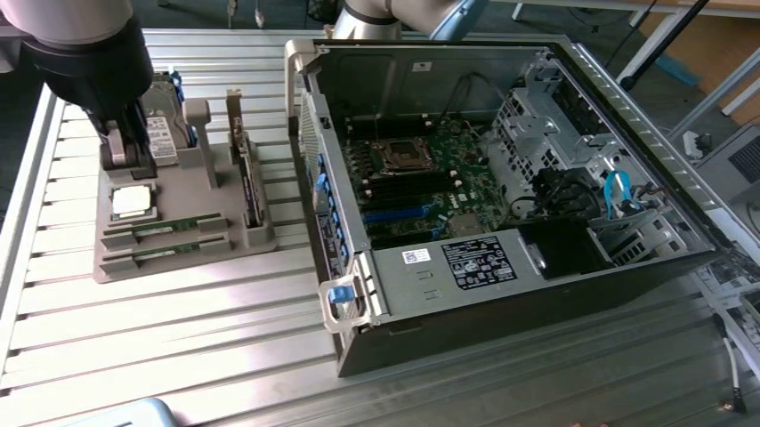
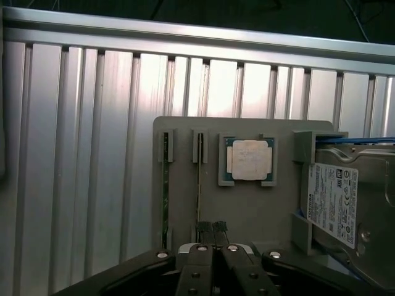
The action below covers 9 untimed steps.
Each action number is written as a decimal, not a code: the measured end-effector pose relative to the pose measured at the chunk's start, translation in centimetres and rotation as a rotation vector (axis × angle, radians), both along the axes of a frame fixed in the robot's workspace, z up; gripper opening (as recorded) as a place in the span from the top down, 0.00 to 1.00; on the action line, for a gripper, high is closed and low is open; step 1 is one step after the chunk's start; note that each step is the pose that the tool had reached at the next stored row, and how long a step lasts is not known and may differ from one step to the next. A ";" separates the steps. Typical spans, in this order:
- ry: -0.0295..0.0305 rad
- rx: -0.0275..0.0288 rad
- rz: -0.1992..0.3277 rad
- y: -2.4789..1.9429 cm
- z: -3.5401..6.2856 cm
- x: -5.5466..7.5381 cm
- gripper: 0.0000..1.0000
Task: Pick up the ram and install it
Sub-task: 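Pick up the ram and move it above insertion slot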
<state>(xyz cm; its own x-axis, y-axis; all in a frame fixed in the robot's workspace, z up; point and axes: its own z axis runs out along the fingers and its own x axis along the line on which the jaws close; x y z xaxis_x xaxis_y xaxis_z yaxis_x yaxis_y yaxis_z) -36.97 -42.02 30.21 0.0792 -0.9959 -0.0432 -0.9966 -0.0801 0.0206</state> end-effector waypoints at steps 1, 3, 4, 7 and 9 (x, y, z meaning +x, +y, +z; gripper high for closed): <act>0.0000 0.0000 0.000 0.00 -0.11 0.0 0.89; 0.0000 0.0000 0.000 0.00 -0.40 0.0 0.89; 0.0001 -0.0001 0.000 0.00 -0.50 0.0 0.89; 0.0001 0.0000 0.000 0.00 -0.91 0.0 0.89; 0.0000 -0.0001 0.000 0.00 -1.16 0.0 0.89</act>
